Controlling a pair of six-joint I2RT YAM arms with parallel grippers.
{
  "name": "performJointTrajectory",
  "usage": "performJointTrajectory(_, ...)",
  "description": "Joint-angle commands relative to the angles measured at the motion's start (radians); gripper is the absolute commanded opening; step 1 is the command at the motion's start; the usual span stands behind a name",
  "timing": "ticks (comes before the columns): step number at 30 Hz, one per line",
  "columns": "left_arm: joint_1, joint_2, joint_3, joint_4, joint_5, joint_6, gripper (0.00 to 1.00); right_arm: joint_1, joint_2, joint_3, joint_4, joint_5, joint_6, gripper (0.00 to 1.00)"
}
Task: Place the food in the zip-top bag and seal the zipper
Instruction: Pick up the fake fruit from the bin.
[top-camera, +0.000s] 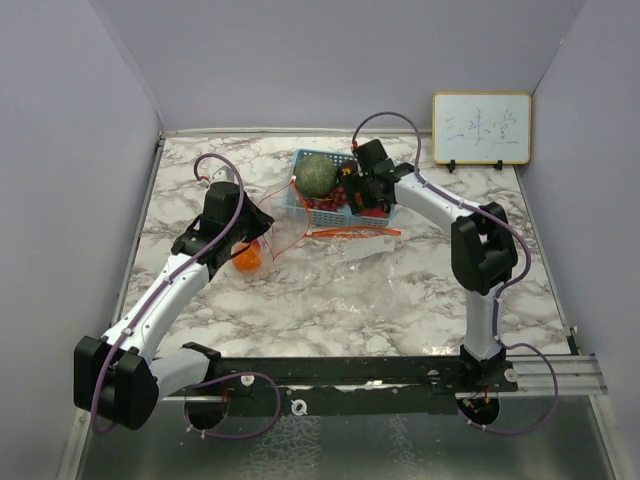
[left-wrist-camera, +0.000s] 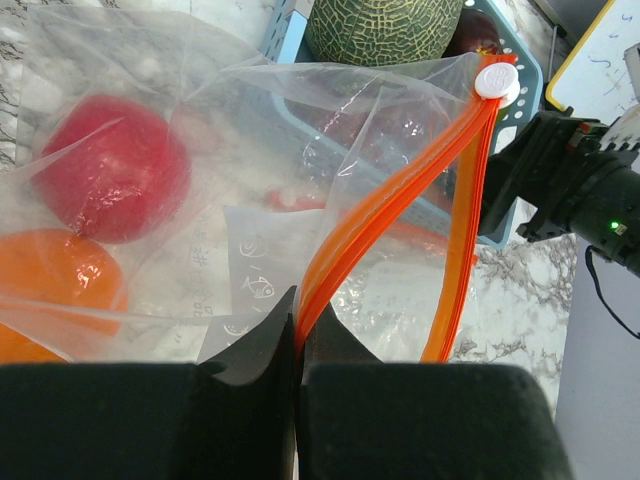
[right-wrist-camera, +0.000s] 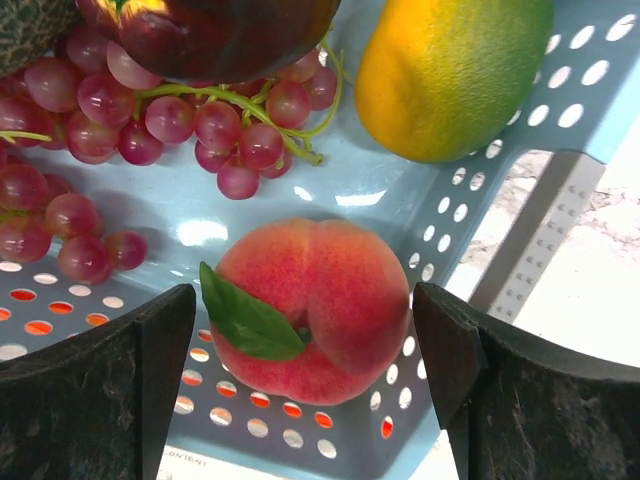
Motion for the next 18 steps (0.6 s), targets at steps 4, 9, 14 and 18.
performJointTrajectory(4,0.005,0.010,0.001,0.027,0.021,0.014,0.00,0.001,0.060,-0.046,0.035,-0.008,-0.022,0.88)
performJointTrajectory(9,0.007,0.019,0.009,0.020,0.026,0.015,0.00,0.001,0.069,-0.038,0.049,0.007,-0.027,0.52)
performJointTrajectory(14,0.006,0.020,0.010,0.024,0.025,0.013,0.00,0.001,0.028,-0.006,0.035,0.020,-0.030,0.21)
performJointTrajectory(18,0.007,0.023,0.009,0.028,0.027,0.008,0.00,0.001,-0.049,0.043,0.007,-0.024,-0.021,0.09)
